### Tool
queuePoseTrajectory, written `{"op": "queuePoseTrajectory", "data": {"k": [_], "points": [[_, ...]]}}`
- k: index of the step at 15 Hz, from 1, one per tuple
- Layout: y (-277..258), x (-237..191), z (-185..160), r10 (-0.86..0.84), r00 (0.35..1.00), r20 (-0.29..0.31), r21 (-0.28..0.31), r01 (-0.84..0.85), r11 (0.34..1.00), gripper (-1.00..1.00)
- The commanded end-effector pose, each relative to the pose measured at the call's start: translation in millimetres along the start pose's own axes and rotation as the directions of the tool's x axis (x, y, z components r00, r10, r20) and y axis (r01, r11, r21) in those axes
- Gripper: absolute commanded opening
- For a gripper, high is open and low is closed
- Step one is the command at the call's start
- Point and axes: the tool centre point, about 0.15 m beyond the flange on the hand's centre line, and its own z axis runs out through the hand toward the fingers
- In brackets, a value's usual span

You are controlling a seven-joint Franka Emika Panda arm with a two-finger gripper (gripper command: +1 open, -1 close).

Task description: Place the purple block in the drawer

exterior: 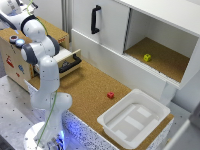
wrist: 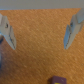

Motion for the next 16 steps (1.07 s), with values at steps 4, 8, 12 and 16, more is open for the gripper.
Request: {"op": "queuePoseTrajectory", "data": {"k": [4, 8, 12, 16], "points": [[26, -76, 82, -0.005, 0.98, -0.197, 0.115, 0.028, 0.993, 1.0], [21, -69, 113, -0.002, 0.969, -0.249, 0.125, 0.035, 0.992, 1.0], [5, -69, 123, 0.011, 0.965, -0.263, 0.136, 0.025, 0.99, 1.0], [4, -80, 127, 0.048, 0.966, -0.253, 0.134, -0.014, 0.991, -1.0]]}}
